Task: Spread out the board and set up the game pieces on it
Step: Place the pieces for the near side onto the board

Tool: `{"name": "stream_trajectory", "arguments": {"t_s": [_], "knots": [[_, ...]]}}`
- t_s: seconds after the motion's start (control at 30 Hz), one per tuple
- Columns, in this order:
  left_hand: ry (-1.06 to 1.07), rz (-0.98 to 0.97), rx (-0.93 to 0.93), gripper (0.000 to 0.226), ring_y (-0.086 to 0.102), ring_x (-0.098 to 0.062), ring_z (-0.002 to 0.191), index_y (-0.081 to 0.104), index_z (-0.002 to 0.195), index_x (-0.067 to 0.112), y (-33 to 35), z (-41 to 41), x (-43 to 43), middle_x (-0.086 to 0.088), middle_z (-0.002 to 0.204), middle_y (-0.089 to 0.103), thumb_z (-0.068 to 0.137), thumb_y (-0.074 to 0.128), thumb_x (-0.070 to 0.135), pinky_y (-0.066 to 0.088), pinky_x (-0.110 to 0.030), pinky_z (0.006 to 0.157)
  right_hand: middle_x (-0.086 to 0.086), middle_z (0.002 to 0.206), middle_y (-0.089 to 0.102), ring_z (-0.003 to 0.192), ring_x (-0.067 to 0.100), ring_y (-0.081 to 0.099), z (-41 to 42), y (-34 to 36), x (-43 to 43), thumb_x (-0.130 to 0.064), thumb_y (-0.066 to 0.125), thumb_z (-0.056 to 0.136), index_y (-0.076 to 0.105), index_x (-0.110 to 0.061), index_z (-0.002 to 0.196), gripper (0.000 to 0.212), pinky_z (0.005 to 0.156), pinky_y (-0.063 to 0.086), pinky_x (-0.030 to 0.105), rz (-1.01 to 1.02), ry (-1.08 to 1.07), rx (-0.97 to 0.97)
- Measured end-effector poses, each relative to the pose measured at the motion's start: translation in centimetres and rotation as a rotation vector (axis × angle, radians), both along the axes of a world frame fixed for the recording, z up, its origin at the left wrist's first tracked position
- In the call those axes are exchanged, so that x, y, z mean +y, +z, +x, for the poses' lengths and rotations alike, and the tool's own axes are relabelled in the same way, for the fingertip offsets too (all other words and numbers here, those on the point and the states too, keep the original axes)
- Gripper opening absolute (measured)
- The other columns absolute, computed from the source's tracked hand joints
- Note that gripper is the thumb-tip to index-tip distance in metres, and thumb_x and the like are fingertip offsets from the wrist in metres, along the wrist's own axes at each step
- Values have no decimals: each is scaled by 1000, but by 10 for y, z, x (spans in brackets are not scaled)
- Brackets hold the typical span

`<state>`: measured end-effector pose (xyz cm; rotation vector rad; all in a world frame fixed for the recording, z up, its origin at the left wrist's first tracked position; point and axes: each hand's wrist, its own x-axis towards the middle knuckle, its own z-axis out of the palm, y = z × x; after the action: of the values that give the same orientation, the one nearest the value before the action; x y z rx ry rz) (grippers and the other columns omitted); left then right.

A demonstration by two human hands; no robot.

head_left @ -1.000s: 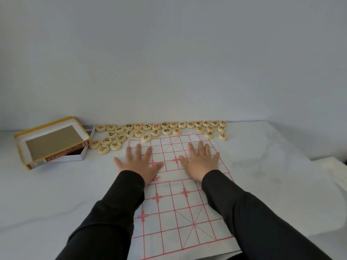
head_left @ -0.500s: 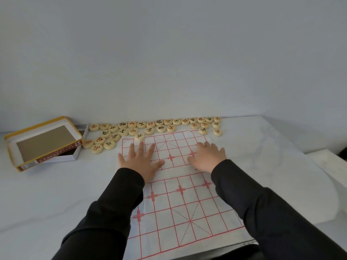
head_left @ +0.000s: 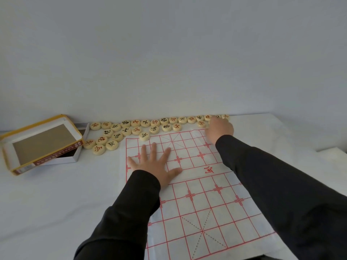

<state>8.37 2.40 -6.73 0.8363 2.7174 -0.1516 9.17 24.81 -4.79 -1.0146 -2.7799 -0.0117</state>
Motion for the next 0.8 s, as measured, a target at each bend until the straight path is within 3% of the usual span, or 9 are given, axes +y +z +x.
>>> {"name": "stream_trajectory", "arguments": {"t_s": [0.27, 0.5, 0.67, 0.8], "knots": [[-18, 17, 38, 81, -14, -30, 143, -11, 146, 38, -1, -5, -5, 0, 156, -16, 82, 21, 76, 7, -64, 108, 6, 84, 59, 75, 23, 53, 13, 14, -29, -21, 50, 92, 55, -8, 98, 16, 60, 38, 30, -147, 48, 254], [92, 51, 38, 76, -11, -29, 144, -3, 148, 33, 13, 12, -30, -1, 157, -13, 88, 32, 65, 5, -61, 110, 3, 87, 65, 80, 18, 60, 67, 13, -116, -25, 60, 88, 57, -12, 94, 15, 69, 47, 28, -370, 265, 155], [142, 86, -86, 73, -5, -27, 144, 8, 148, 33, 20, 27, -66, -1, 157, -5, 90, 46, 54, 10, -56, 112, 1, 83, 62, 79, 17, 60, 106, 24, -157, -30, 62, 87, 55, -15, 85, 17, 73, 51, 30, -497, 332, 139], [154, 80, -108, 75, -5, -27, 144, 6, 149, 33, 28, 46, -100, -1, 158, -6, 90, 50, 49, 11, -53, 114, 2, 82, 62, 74, 18, 58, 127, 21, -185, -32, 61, 87, 53, -17, 82, 18, 67, 47, 29, -446, 517, -25]]}}
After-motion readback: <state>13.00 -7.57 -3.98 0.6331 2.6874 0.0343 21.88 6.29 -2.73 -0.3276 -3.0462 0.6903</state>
